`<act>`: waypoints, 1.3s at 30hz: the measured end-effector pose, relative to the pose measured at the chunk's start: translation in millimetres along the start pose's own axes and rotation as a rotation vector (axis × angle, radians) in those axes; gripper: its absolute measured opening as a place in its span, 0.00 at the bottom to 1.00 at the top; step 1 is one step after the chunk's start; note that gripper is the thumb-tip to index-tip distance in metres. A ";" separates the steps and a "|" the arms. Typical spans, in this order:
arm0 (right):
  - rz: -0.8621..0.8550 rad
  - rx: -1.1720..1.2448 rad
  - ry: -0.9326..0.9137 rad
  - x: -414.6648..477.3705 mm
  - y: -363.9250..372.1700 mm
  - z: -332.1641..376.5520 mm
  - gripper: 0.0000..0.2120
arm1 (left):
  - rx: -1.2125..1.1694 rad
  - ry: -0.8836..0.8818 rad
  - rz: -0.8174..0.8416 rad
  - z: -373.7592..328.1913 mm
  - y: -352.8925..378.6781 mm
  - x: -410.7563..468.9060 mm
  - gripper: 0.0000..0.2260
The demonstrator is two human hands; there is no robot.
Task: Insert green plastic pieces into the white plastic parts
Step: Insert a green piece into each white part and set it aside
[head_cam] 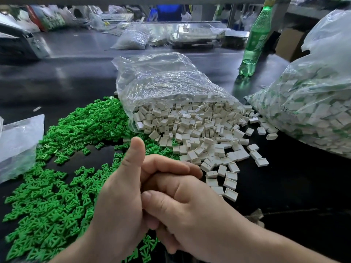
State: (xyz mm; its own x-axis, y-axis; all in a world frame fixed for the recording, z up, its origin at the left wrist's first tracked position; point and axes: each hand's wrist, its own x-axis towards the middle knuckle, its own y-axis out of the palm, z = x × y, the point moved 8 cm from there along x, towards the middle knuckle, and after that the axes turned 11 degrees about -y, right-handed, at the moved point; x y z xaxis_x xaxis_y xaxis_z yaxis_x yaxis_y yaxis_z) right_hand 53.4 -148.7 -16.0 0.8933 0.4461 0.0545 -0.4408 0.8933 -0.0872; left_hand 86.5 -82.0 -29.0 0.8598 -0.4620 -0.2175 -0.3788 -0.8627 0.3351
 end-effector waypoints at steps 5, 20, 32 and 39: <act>-0.033 -0.035 -0.047 0.5 2.5 8.2 0.09 | -0.029 0.146 -0.140 -12.8 -4.5 -5.4 0.34; -0.035 -0.004 -0.020 3.2 4.5 2.6 0.11 | 0.030 0.067 -0.192 -8.3 -7.6 -6.1 0.34; -0.224 0.438 0.087 8.1 -36.8 -16.0 0.15 | 0.839 0.521 -0.318 -51.9 -8.9 -22.9 0.07; -0.140 0.613 0.054 9.3 -37.0 -15.4 0.06 | 1.038 0.597 -0.434 -56.4 -3.4 -26.8 0.05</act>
State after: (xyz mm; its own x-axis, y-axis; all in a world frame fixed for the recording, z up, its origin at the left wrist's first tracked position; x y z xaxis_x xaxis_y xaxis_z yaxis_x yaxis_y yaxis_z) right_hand 79.4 -178.4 -27.6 0.9422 0.3338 -0.0280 -0.2750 0.8186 0.5043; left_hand 84.0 -55.0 27.4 0.8974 -0.1718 0.4063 0.1144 -0.7989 -0.5905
